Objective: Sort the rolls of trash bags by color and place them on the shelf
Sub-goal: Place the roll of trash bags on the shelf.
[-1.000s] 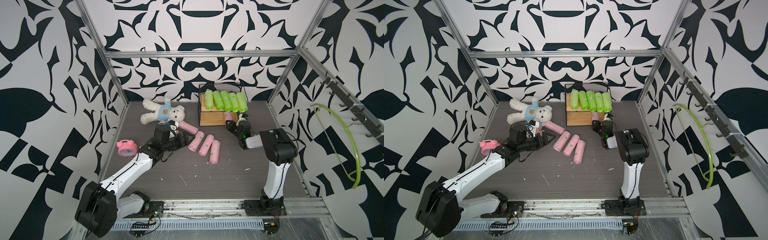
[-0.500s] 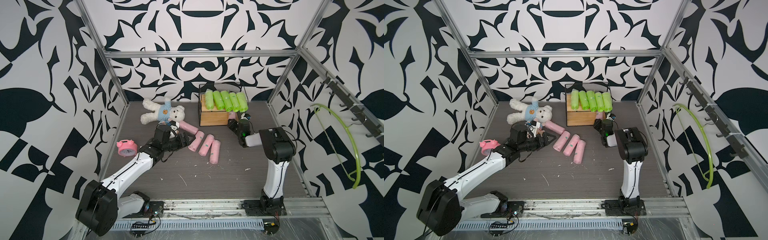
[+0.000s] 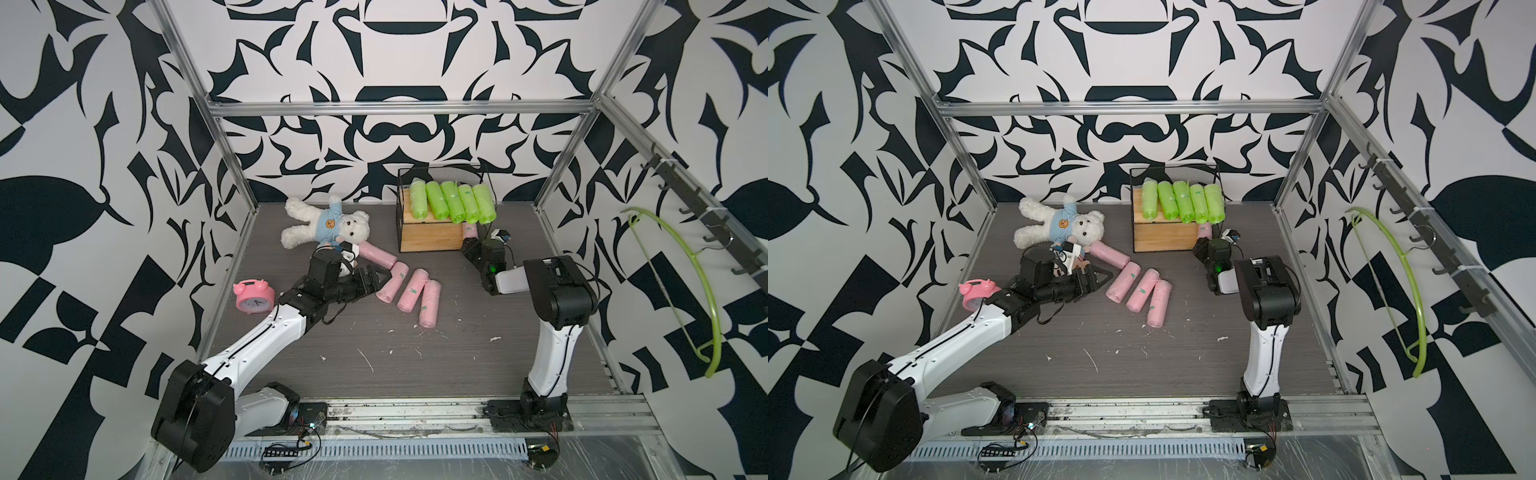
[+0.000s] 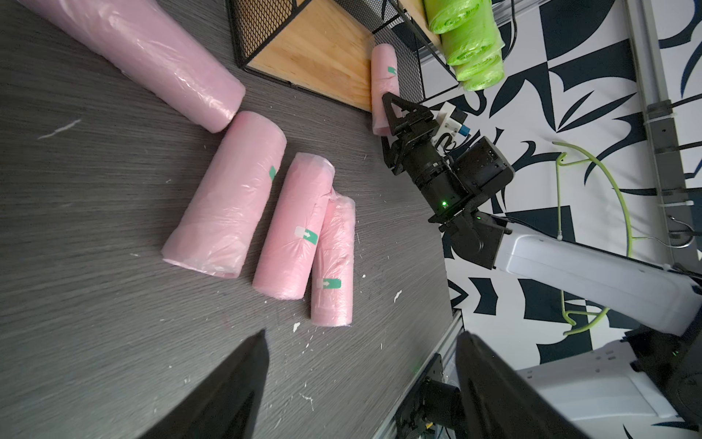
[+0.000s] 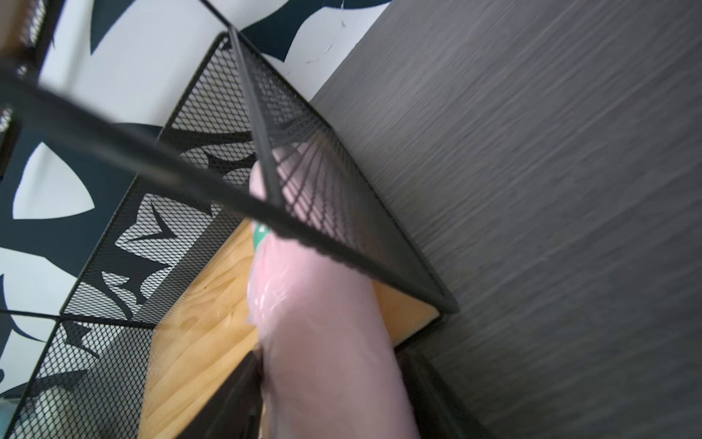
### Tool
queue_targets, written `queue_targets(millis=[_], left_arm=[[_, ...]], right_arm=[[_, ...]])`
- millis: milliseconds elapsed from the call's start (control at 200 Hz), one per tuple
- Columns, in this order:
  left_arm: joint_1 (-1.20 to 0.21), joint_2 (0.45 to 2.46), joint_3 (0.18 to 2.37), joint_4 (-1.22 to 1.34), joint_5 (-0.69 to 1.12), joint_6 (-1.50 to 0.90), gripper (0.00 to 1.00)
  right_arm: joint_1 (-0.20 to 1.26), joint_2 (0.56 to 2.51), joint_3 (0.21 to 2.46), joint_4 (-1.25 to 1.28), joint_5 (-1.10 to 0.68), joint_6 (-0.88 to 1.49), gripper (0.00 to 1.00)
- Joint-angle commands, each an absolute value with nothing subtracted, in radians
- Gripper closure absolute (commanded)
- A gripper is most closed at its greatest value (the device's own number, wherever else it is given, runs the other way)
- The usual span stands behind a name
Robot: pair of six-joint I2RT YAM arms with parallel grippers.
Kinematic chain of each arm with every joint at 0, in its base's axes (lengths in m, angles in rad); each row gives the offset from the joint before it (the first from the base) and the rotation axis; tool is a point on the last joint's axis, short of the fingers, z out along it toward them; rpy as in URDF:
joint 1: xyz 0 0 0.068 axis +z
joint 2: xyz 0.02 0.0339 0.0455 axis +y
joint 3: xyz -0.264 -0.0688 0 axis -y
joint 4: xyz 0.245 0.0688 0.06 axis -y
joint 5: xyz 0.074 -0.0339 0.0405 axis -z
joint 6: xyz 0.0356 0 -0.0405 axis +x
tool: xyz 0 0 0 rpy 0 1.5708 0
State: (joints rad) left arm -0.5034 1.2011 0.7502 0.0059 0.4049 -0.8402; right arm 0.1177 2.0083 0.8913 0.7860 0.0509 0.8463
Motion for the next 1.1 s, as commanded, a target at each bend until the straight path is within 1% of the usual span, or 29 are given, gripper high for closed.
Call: queue_targets(millis=[0,160,180,190,205,345,415,570,735,875,1095], left_arm=[[-0.503,1.19,0.753,0.006,0.42,-0.83,0.16],[-0.503,1.186,0.748,0.01,0.427,-0.829,0.16],[-0.503,1.186,0.746,0.011,0.428,-0.828,0.16],[-0.502,1.186,0.746,0.011,0.428,-0.828,0.13],[-0.503,1.186,0.746,0.011,0.43,-0.827,0.12],[-0.502,1.19,0.743,0.019,0.458,-0.801,0.11],[-0.503,1.19,0.747,0.014,0.467,-0.779,0.11],[-0.506,1.198,0.751,0.002,0.474,-0.761,0.12],[-0.508,1.21,0.755,0.002,0.474,-0.756,0.12],[-0.508,1.225,0.762,0.003,0.477,-0.753,0.12],[-0.507,1.229,0.769,-0.004,0.479,-0.745,0.12]], right_arm=[[0.109,1.943,0.873,0.79,0.071,0.847,0.3],[0.104,1.908,0.842,0.784,0.057,0.845,0.23],[0.104,1.902,0.835,0.785,0.056,0.847,0.23],[0.103,1.898,0.832,0.785,0.054,0.847,0.23],[0.103,1.892,0.826,0.785,0.053,0.847,0.23],[0.103,1.813,0.761,0.751,0.027,0.838,0.22],[0.103,1.753,0.735,0.681,-0.006,0.812,0.22],[0.103,1.672,0.72,0.514,-0.108,0.753,0.26],[0.101,1.675,0.751,0.474,-0.22,0.753,0.32],[0.1,1.717,0.78,0.52,-0.247,0.791,0.37],[0.097,1.784,0.851,0.537,-0.218,0.786,0.4]])
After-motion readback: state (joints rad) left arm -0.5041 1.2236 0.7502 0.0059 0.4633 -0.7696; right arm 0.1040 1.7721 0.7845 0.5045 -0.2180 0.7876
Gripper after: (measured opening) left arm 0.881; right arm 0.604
